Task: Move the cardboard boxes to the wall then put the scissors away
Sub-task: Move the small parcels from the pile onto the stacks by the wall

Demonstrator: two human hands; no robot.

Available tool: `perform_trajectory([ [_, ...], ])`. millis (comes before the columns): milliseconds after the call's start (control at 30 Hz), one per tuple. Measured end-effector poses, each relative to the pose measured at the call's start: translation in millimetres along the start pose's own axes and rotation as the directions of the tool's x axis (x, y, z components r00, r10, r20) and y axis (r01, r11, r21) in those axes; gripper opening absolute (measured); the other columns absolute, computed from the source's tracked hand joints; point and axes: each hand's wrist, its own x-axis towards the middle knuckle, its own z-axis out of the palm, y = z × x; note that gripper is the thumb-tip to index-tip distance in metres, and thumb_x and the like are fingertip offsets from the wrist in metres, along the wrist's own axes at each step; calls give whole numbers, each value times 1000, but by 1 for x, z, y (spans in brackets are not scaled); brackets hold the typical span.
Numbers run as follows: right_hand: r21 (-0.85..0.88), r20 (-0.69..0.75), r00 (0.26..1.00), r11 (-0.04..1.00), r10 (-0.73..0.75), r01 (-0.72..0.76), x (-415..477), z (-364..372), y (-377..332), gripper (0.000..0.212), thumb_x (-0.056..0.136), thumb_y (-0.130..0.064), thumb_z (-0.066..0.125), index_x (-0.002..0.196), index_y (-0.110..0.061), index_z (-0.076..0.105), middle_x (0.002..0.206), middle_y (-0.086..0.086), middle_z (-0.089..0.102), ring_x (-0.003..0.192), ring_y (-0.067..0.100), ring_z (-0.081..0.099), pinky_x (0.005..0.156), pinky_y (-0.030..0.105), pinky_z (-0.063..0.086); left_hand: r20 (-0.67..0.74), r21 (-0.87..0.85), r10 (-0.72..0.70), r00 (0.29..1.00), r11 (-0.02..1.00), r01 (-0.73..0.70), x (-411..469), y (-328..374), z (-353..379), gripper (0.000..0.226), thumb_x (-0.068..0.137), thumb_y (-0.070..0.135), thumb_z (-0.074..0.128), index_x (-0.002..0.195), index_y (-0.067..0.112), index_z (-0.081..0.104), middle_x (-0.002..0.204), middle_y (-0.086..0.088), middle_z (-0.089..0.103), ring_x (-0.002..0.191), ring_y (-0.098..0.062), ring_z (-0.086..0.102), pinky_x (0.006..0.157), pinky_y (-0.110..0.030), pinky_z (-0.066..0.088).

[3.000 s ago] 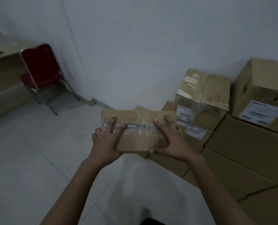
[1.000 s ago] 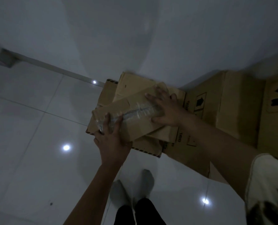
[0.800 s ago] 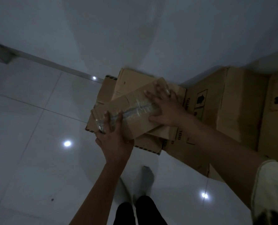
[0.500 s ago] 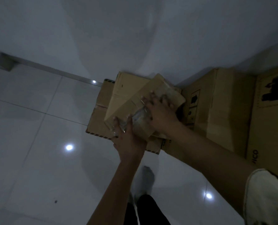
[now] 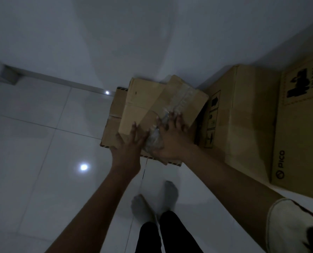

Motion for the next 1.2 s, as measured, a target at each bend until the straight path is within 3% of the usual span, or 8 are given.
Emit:
perform_trajectory([
  [133, -66, 14, 999, 997, 46, -45, 3, 5, -9, 142, 62, -82, 66, 149, -20, -29, 147, 24, -42, 134, 49, -37, 112, 67, -5, 63, 33, 111, 992, 993, -113, 11, -5, -10, 103, 89, 6, 58, 149, 44, -16, 154, 8, -36, 144, -46, -12, 109, -64, 23],
  [300, -117, -2, 997, 990, 75, -74, 0, 14, -8, 144, 67, -62, 78, 145, -19, -35, 147, 26, -41, 136, 51, -33, 113, 69, 2, 42, 26, 160, 986, 987, -161, 12, 5, 2, 110, 83, 7, 64, 149, 43, -16, 155, 0, -33, 141, -38, 15, 104, -54, 37],
  [433, -187, 36, 995, 979, 96, -88, -3, 13, 0, 146, 67, -58, 79, 143, -16, -38, 146, 27, -42, 135, 53, -32, 112, 70, 3, 54, 33, 184, 981, 982, -186, 9, 18, 10, 110, 84, 11, 66, 148, 42, -18, 153, -3, -37, 139, -36, 16, 103, -53, 39],
  [600, -246, 53, 992, 965, 111, -94, -8, 7, 18, 135, 76, -50, 76, 144, -16, -37, 147, 27, -41, 137, 51, -29, 113, 68, 10, 69, 28, 230, 971, 972, -233, 10, 35, 12, 107, 85, 7, 61, 148, 41, -19, 153, -5, -38, 137, -35, 23, 104, -48, 37],
  [967, -265, 87, 979, 952, 183, -154, -1, -3, 39, 114, 90, -39, 65, 147, -22, -32, 151, 23, -37, 142, 47, -24, 111, 63, 20, 112, -24, 249, 962, 969, -248, 23, 59, 11, 106, 83, 3, 59, 149, 46, -13, 153, -3, -37, 134, -35, 28, 103, -52, 38],
  [1100, -262, 76, 979, 951, 188, -162, 1, -2, 43, 109, 93, -44, 59, 146, -22, -33, 151, 24, -37, 141, 48, -24, 112, 63, 22, 135, 12, 229, 964, 972, -233, 23, 64, 9, 105, 86, 6, 60, 147, 48, -15, 153, -2, -38, 139, -38, 21, 108, -58, 32],
  [1200, -261, 83, 979, 952, 187, -160, 2, -3, 42, 112, 91, -41, 62, 146, -21, -34, 151, 25, -36, 142, 49, -22, 111, 63, 24, 155, 36, 198, 968, 978, -206, 21, 66, 7, 99, 90, 6, 56, 149, 47, -12, 152, 1, -39, 145, -42, 4, 112, -64, 19],
])
